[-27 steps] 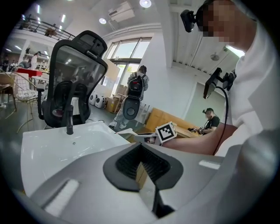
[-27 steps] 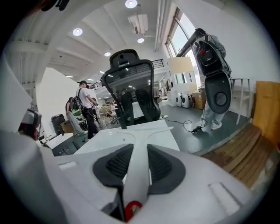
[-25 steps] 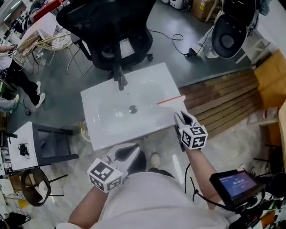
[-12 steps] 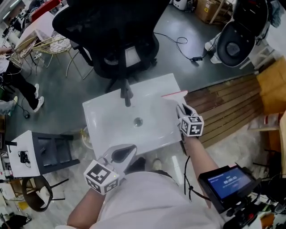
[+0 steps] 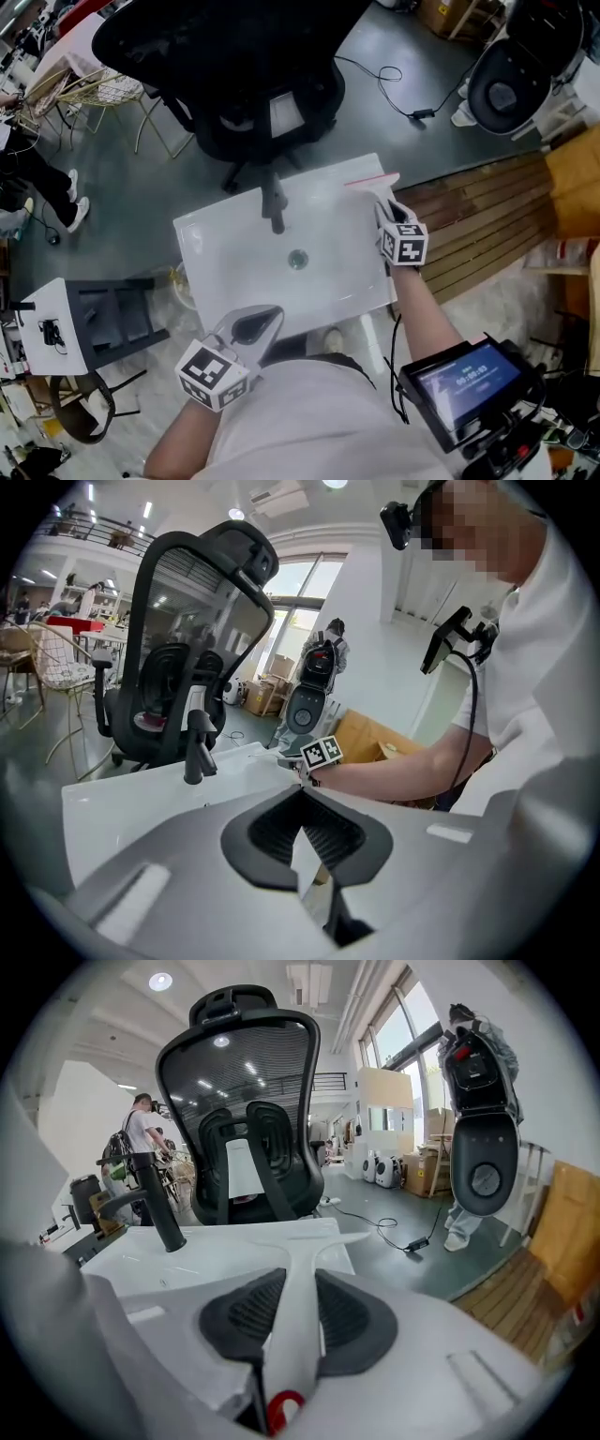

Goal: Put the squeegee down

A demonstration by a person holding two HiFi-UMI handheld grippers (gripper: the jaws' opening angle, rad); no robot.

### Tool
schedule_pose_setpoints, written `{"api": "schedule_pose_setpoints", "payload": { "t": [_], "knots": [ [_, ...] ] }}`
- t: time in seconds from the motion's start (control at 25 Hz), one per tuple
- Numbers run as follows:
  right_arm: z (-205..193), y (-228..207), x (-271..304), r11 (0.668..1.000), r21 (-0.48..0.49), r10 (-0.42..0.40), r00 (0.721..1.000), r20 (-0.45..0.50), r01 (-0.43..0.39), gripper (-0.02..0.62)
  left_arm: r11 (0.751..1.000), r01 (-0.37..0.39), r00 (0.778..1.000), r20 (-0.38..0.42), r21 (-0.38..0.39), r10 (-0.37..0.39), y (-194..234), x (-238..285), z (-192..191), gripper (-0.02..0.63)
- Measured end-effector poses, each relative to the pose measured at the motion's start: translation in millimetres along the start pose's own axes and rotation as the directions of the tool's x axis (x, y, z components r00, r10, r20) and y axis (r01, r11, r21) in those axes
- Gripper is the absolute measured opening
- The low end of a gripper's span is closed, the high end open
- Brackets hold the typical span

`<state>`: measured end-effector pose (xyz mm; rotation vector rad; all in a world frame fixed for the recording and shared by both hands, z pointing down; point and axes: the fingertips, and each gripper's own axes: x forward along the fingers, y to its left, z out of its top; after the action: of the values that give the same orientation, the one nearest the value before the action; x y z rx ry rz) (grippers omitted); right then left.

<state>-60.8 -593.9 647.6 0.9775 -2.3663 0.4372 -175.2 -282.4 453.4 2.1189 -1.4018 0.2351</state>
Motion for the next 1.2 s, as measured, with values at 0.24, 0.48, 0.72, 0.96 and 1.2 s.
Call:
{"api": "schedule_pose_setpoints", "payload": {
  "t": [0.24,0.48,0.72,0.96,1.2],
  "knots": [
    [-6.6,-5.2,9.1,0.999,-0.04,-0.024,0.999,-0.03,0.023,0.103,1.0,0.012,1.0,-0.014,-0.009,-0.012,6.6,5.9,-3.7,0.008],
    [-11.9,-5.8,10.7,0.998,-0.053,-0.035,0.998,-0.046,0.033,0.104,1.0,0.013,1.0,-0.018,-0.015,-0.014,7.7,6.5,-4.4,0.008],
    [-12.3,-4.5,8.9,0.998,-0.064,-0.022,0.999,-0.044,0.019,0.13,1.0,0.002,1.0,-0.01,-0.018,-0.002,7.8,5.1,-4.2,0.006],
    [-13.7,-2.2,-7.4,0.999,-0.049,-0.006,0.999,-0.032,0.004,0.135,1.0,0.009,1.0,-0.006,-0.003,-0.009,-2.1,6.6,-2.3,0.008],
    [-21.4,-2.9,-35.1,0.998,-0.062,0.011,1.0,-0.02,-0.012,0.138,0.999,0.026,1.0,-0.002,0.024,-0.026,-25.4,13.4,-3.1,0.006]
  ]
}}
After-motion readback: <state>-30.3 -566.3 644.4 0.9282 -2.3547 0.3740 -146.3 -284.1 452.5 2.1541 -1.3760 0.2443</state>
